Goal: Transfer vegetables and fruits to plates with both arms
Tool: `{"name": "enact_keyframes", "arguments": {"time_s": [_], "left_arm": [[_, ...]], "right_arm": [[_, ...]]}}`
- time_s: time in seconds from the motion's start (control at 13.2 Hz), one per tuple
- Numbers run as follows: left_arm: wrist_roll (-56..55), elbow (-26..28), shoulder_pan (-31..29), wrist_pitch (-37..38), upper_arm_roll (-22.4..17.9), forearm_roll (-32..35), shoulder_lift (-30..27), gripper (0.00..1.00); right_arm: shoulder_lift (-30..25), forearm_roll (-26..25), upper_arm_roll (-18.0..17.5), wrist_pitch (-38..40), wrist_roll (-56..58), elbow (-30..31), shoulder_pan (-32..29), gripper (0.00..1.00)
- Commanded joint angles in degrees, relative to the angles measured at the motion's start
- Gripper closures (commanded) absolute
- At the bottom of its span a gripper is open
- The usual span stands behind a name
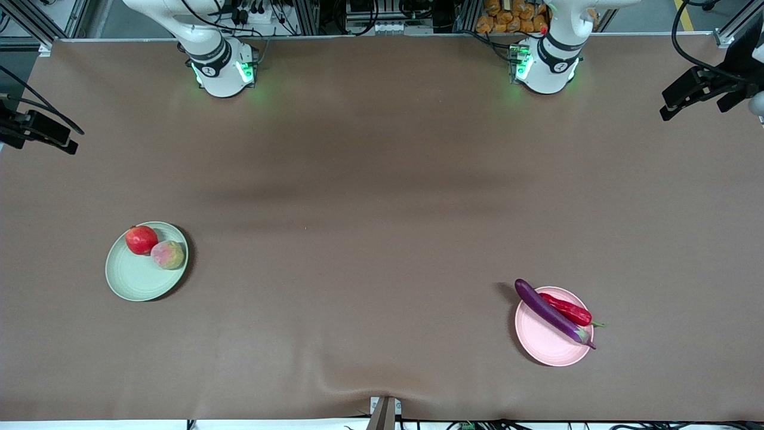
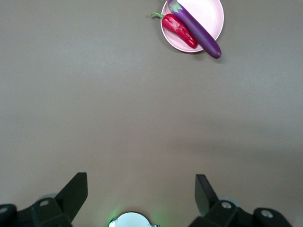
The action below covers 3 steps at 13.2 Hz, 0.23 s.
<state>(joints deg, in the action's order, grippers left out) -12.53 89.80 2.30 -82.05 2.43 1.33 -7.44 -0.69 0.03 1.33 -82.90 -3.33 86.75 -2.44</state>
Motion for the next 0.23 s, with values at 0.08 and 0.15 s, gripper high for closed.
{"name": "enact_keyframes", "arguments": {"time_s": [0.08,0.15], "left_arm": [[0.67,-1.56,-0.01,1.54,-0.14,-1.06,0.41,0.0],[0.67,-1.56,-0.1,1.71,-0.14,-1.15,0.32,0.0]], "right_arm": [[-0.01,0.85,0.43,0.55,-0.19,-0.62,0.94,0.0],[-0.1,0.76,0.26,0.54,-0.1,-0.62,0.94,0.0]]}}
